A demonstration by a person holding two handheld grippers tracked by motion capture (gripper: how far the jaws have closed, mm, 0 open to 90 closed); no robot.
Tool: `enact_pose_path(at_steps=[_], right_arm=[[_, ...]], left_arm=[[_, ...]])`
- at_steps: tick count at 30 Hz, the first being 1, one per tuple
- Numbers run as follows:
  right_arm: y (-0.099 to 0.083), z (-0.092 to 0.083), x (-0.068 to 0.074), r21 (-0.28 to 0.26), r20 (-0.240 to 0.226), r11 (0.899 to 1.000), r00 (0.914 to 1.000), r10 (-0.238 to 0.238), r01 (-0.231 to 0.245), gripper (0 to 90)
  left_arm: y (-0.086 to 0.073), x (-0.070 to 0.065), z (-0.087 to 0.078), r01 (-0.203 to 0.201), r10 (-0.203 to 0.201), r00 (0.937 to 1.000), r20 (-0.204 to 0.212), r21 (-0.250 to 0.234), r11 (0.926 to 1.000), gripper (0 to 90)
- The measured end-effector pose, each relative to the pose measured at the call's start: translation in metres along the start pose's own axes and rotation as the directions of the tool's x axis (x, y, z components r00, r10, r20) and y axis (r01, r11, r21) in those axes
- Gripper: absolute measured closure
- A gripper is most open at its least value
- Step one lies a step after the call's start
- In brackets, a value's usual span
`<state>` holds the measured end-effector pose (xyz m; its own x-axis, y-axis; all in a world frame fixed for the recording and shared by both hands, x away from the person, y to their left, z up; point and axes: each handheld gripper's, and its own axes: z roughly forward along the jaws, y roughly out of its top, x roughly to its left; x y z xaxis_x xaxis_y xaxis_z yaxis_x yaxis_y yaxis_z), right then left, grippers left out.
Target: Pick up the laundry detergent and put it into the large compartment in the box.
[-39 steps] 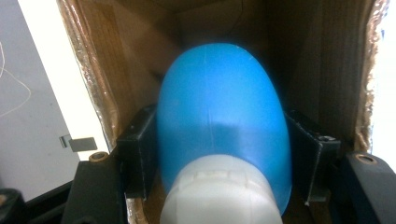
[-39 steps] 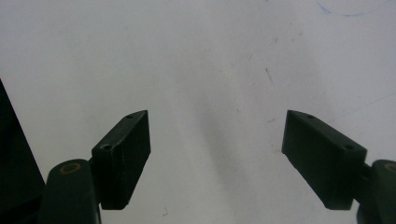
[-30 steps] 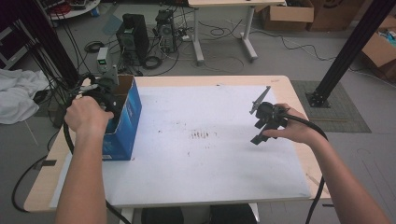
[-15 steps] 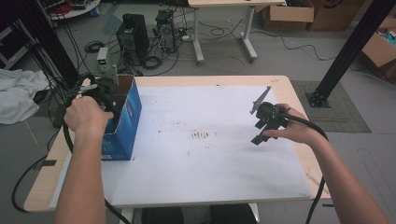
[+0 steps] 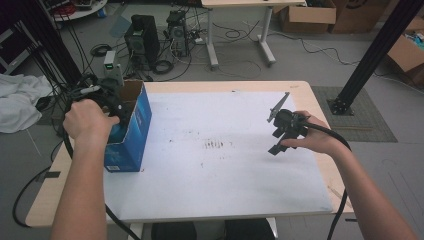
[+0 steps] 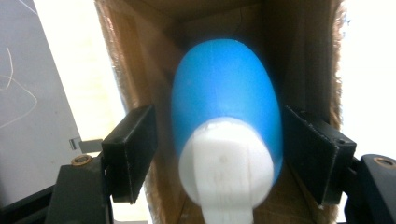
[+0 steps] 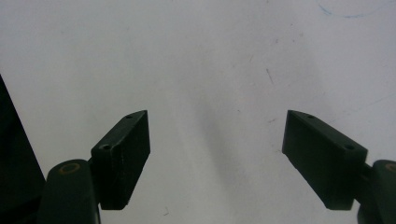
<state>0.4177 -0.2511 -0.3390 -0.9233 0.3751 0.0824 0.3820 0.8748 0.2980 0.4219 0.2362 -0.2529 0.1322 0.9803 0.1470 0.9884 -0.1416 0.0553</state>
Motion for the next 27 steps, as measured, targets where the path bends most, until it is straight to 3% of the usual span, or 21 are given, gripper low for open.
enact_pose_path(at_steps=[9, 16, 23, 25, 26, 27], right_arm=[[0.001, -0.001, 0.002, -0.001, 0.0, 1.0, 1.0, 0.004, -0.004, 23.3], [0.001, -0.004, 0.004, -0.006, 0.001, 1.0, 0.9999, 0.016, -0.016, 22.6], [0.003, -0.012, 0.01, -0.016, 0.009, 0.999, 0.9996, 0.028, -0.028, 22.3], [0.003, -0.016, 0.012, -0.021, 0.013, 0.999, 0.9995, 0.029, -0.029, 22.1], [0.003, -0.017, 0.012, -0.025, 0.013, 0.999, 0.9995, 0.03, -0.029, 22.1], [0.003, -0.017, 0.013, -0.026, 0.014, 0.999, 0.9994, 0.032, -0.032, 22.1]], left_arm=[[-0.006, -0.001, -0.02, -0.009, 0.008, 1.0, -0.005, -0.051, 0.9987, 25.5], [-0.011, -0.007, -0.036, -0.043, 0.043, 0.999, 0.006, -0.094, 0.9946, 20.4], [-0.011, -0.028, -0.051, -0.118, 0.122, 0.9925, 0.015, -0.151, 0.9814, 18.7], [-0.01, -0.042, -0.053, -0.155, 0.16, 0.987, 0.015, -0.167, 0.9737, 16.8], [-0.01, -0.042, -0.053, -0.155, 0.16, 0.987, 0.015, -0.167, 0.9737, 16.1], [-0.009, -0.053, -0.054, -0.183, 0.189, 0.9818, 0.017, -0.176, 0.9671, 16.0]])
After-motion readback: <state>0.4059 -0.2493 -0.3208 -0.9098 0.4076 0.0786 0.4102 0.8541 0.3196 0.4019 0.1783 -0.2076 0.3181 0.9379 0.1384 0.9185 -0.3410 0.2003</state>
